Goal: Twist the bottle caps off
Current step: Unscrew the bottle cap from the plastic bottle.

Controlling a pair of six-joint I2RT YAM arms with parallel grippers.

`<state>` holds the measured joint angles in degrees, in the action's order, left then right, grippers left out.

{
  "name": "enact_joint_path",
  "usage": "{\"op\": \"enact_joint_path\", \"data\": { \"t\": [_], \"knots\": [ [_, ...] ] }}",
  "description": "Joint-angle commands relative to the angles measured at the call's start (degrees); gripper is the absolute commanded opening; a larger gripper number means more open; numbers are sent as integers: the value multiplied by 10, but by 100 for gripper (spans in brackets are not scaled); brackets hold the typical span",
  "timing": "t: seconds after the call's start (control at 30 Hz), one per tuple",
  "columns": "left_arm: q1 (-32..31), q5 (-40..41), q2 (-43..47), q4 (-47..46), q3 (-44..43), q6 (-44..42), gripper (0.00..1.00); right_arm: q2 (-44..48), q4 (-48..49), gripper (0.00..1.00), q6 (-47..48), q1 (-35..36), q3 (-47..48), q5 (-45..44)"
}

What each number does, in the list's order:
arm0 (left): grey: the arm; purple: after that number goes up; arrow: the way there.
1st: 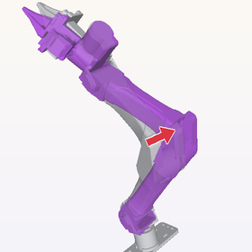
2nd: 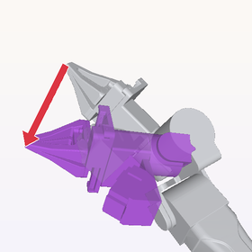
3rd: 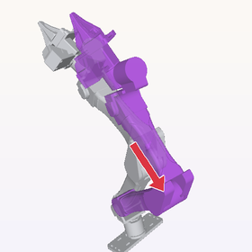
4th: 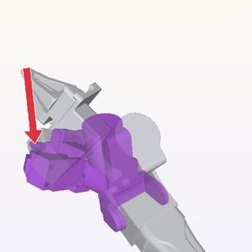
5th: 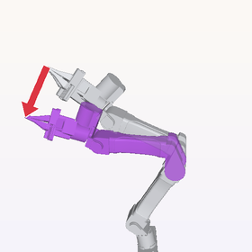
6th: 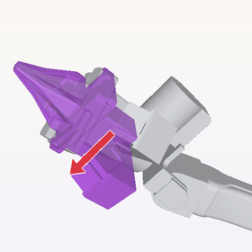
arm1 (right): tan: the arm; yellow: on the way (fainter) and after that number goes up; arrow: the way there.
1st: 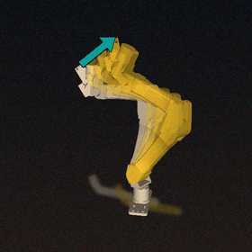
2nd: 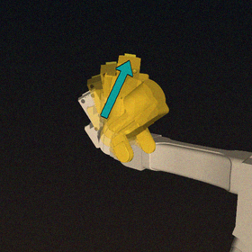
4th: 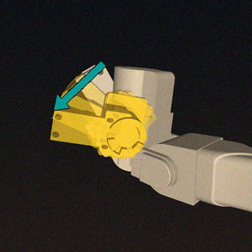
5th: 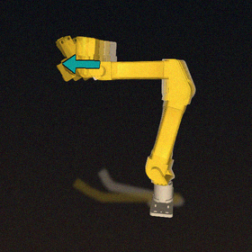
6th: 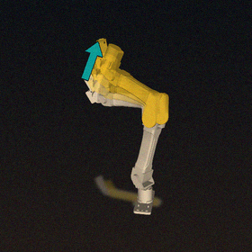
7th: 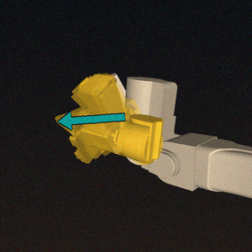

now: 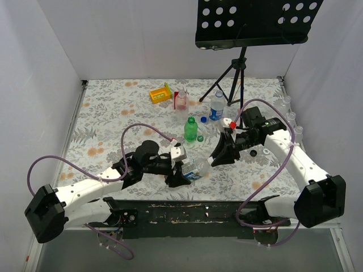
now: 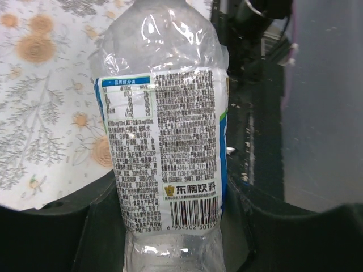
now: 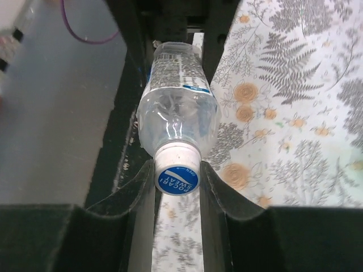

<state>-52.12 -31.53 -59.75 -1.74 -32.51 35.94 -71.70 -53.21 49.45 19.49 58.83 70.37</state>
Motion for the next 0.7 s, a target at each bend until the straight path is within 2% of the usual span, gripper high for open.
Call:
{"op": "enact_joint_path", "data": {
  "t": [0.0,0.07,0.2,0.33,0.43,0.5,0.67],
  "knots": [
    [66,-267,-9,2,-24,18,0,-15,-209,1,380,25,44,-64],
    [92,-323,-19,1,-29,17,0,13,-120,1,331,34,24,-100],
    [107,-339,-54,68,-63,-38,0,62,6,1,254,66,3,-181],
    [110,-358,-90,103,-87,-56,0,80,32,1,247,67,-3,-218],
    [111,-369,-108,117,-99,-60,0,88,30,6,242,67,-8,-216],
    [110,-361,-110,125,-105,-67,0,88,28,14,232,67,-7,-206],
    [110,-303,-97,136,-103,-78,0,96,43,49,171,67,-8,-186]
  ]
}}
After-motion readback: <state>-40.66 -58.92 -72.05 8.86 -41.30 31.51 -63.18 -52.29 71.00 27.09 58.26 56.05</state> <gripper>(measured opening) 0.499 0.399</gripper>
